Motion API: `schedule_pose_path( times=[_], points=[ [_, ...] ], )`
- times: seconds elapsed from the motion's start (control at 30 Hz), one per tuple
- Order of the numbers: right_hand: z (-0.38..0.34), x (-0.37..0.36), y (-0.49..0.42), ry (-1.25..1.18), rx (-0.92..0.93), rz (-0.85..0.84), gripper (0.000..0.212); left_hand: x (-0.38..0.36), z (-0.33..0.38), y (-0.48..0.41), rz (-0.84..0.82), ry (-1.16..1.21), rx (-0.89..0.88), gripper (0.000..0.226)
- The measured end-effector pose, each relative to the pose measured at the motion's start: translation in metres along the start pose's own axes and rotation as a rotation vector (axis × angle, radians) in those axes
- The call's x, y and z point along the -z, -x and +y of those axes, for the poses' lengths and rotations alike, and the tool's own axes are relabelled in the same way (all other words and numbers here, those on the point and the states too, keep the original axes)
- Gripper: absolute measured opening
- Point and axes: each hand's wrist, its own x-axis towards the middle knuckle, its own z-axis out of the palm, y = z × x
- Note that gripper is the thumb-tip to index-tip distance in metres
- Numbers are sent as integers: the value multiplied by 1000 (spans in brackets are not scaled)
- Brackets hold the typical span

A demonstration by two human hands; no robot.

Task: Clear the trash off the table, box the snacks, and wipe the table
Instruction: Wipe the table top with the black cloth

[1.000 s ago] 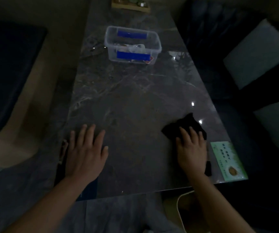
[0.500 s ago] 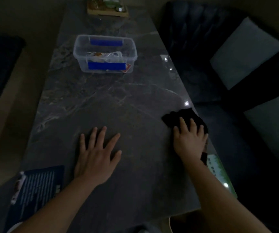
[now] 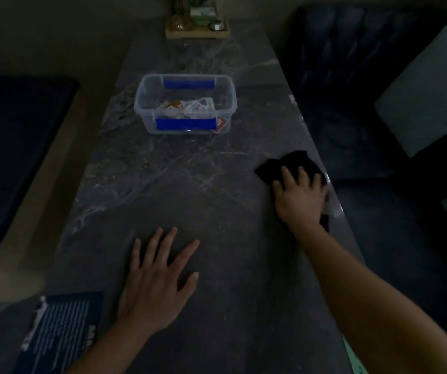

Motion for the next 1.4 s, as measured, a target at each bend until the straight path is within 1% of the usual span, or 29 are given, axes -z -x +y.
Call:
schedule_pose_path(
  times=[0.07, 0.13, 0.2, 0.23, 0.3, 0.37, 0.43, 0.47, 0.5, 0.53, 0.6, 0.67, 0.7, 0.73, 0.77, 0.8, 0.87, 0.9, 0.93, 1.0, 1.07, 1.1, 1.13, 1.17, 1.23, 1.3, 1.33, 1.37, 1.4],
  points=[
    [-48, -14, 27, 24, 236, -32, 55, 2, 0, 0, -17, 4, 1, 62],
    [-68, -29, 75, 49, 520, -73, 53, 5, 1, 1, -35, 10, -5, 61],
    [-53, -29, 91, 17, 683, -115, 50, 6, 0, 2, -47, 40, -14, 60],
    [-41, -23, 82, 21, 701, -117, 49, 7, -1, 2, -50, 70, -16, 60],
    [-22, -15, 42, 73, 599, -52, 50, 10, -6, 0, -47, 156, -21, 57],
    [-28, -11, -1, 90, 361, -45, 53, 12, -15, -4, -45, 240, -40, 52],
    [-71, -19, -22, 14, 186, -47, 51, 15, -33, -8, -42, 236, -97, 47],
    [-101, -27, -24, -9, 186, -56, 51, 16, -46, -8, -30, 205, -111, 45],
    [-134, -36, -19, -18, 244, -75, 51, 16, -61, -8, -11, 165, -86, 45],
    [-168, -44, -9, -26, 337, -95, 52, 17, -77, -7, 7, 129, -15, 46],
    [-221, -63, 21, -36, 583, -121, 52, 16, -104, -6, 27, 95, 142, 51],
    [-243, -72, 45, -37, 848, -193, 50, 11, -115, -2, 11, 88, 191, 55],
    [-243, -74, 46, -24, 947, -204, 48, 9, -116, -2, 4, 95, 178, 55],
    [-240, -74, 36, -6, 997, -193, 48, 8, -116, -3, 4, 105, 165, 56],
    [-239, -73, 22, 9, 993, -179, 48, 7, -115, -5, 6, 123, 164, 56],
    [-242, -74, 6, 11, 931, -154, 49, 6, -115, -5, 5, 130, 171, 56],
    [-265, -77, -10, -27, 663, -131, 50, 6, -117, -5, 11, 130, 169, 56],
    [-285, -81, -8, -45, 570, -119, 50, 6, -118, -5, 16, 134, 167, 56],
    [-306, -85, -1, -74, 555, -119, 49, 6, -119, -6, 21, 140, 165, 56],
    [-324, -90, 20, -113, 718, -173, 46, 5, -120, -5, 16, 132, 158, 55],
    [-298, -86, 36, -90, 890, -200, 43, 6, -122, -5, 11, 124, 151, 56],
    [-271, -78, 37, -96, 909, -174, 42, 7, -123, -5, 13, 124, 149, 57],
    [-239, -69, 34, -96, 874, -125, 40, 8, -122, -5, 18, 121, 146, 57],
    [-203, -60, 28, -81, 782, -79, 39, 9, -121, -4, 27, 113, 143, 57],
    [-133, -37, 22, -69, 504, -5, 39, 11, -119, -4, 30, 96, 144, 58],
    [-96, -23, 38, -63, 273, 33, 40, 14, -116, -3, 9, 92, 169, 59],
    [-96, -23, 55, -52, 234, 47, 40, 16, -111, -5, 9, 92, 189, 60],
    [-100, -27, 79, -39, 266, 48, 41, 18, -104, -9, 8, 95, 198, 61],
    [-102, -33, 106, -38, 349, 33, 42, 20, -94, -14, 3, 103, 187, 61]
  ],
)
